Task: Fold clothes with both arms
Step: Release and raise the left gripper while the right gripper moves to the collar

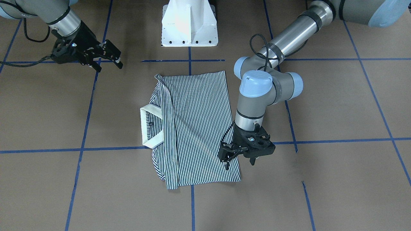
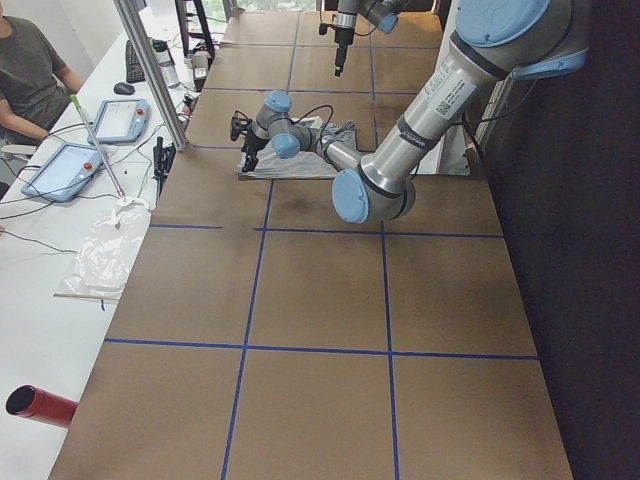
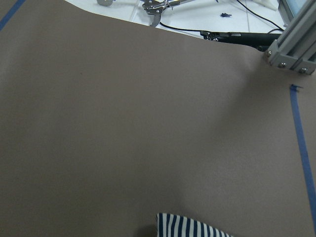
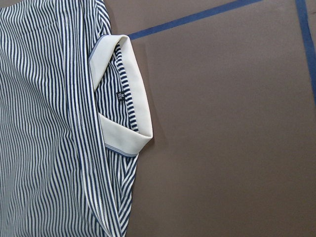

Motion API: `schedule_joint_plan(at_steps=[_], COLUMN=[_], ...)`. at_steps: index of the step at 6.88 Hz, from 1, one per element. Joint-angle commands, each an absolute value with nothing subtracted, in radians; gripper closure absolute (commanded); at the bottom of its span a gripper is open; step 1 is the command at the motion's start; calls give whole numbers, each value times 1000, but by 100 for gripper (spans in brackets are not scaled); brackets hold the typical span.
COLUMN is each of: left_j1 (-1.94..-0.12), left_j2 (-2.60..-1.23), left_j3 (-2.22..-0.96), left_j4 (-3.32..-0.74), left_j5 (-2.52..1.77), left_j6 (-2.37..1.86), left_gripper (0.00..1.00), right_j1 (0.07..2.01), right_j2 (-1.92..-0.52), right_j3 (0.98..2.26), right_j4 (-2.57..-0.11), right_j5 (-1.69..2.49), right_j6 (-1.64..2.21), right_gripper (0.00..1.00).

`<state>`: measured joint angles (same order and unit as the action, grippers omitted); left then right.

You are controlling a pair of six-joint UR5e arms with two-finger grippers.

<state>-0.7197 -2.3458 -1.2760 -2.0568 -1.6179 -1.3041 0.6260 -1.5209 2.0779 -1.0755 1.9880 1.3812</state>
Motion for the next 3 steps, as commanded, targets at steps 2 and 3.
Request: schedule_joint_plan(at_steps=[2,3], left_j1=[-721,-719], left_j2=[-2180,-2130], left_j3=[-1622,-1722], left_j4=[-1886,-1831], left_j5=[-1727,-1741], left_j6=[-1302,-1301], left_gripper=[0,0], right_j1=[575,551], right_j2=[-1193,-1087], right_j3=[1935,1855], right_j4=[-1460,-1510], right_j5=[1896,1894], right_j6=[1168,1131], right_gripper=[0,0])
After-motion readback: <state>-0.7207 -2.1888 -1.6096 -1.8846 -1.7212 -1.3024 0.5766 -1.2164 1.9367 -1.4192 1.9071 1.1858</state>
